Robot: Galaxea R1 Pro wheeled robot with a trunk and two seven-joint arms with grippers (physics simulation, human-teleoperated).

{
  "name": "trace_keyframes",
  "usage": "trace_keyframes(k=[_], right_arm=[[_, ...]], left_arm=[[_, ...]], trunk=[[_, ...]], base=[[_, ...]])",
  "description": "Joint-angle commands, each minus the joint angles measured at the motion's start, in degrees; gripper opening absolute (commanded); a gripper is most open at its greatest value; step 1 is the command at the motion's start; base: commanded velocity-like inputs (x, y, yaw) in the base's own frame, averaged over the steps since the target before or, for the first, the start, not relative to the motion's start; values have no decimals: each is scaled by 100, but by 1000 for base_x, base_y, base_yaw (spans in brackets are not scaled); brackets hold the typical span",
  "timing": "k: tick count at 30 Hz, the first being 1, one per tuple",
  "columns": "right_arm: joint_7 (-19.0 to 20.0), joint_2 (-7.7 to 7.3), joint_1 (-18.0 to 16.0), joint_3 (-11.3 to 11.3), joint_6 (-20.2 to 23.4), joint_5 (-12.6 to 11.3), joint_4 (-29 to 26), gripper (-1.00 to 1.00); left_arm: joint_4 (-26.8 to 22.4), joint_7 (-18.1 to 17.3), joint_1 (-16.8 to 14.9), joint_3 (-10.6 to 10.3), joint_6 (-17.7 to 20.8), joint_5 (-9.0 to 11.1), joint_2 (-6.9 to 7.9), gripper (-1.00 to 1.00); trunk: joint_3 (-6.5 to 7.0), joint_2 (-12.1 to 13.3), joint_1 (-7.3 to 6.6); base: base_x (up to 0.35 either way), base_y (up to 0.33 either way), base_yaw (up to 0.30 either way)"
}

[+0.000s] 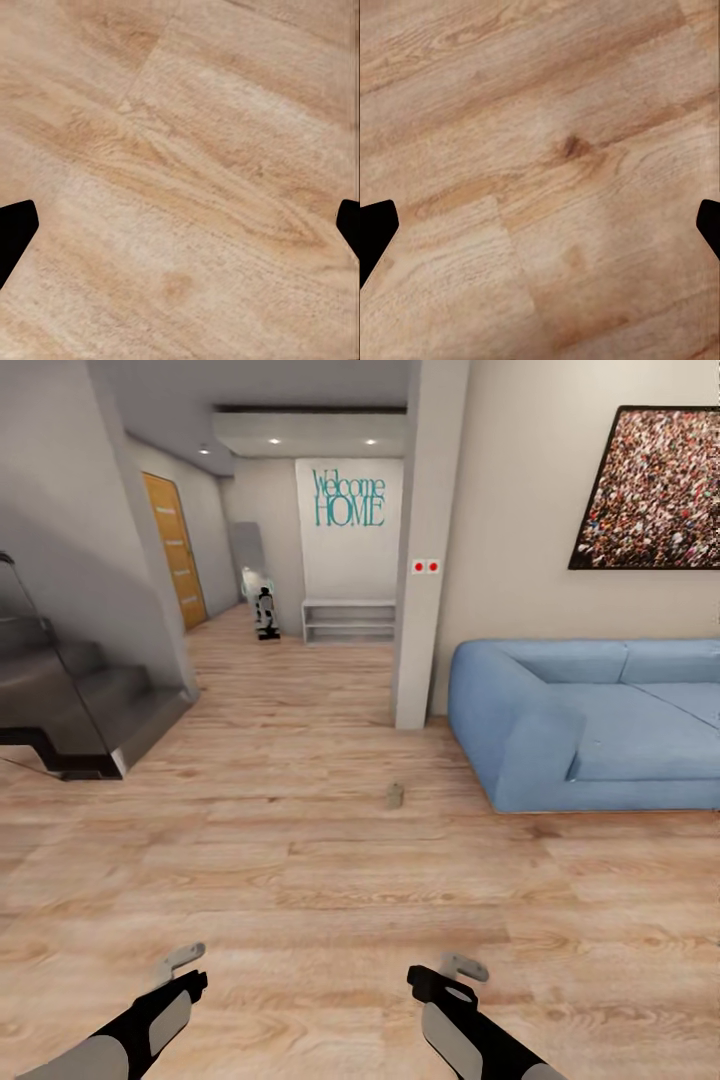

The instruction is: Place each of the two pumpkins and all three candles from the living room inside a cabinet in the living room (use any cabinet), then make sure every cabinet is closed, and position the cauldron so it is next to a table in the living room.

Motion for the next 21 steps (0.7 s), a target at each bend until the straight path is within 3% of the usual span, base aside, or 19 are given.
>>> trace_keyframes(k=[1, 21], right_arm=[[-40, -4, -7, 38, 2, -28, -6, 100], [-46, 18, -5, 52, -112, -20, 29, 100]], left_arm=[[-15, 38, -2, -48, 19, 38, 5, 100], [-15, 38, -3, -47, 19, 38, 5, 100]], trunk=[[-5, -2, 3], [-5, -2, 3]], base=[[329, 0, -71], [329, 0, -7]])
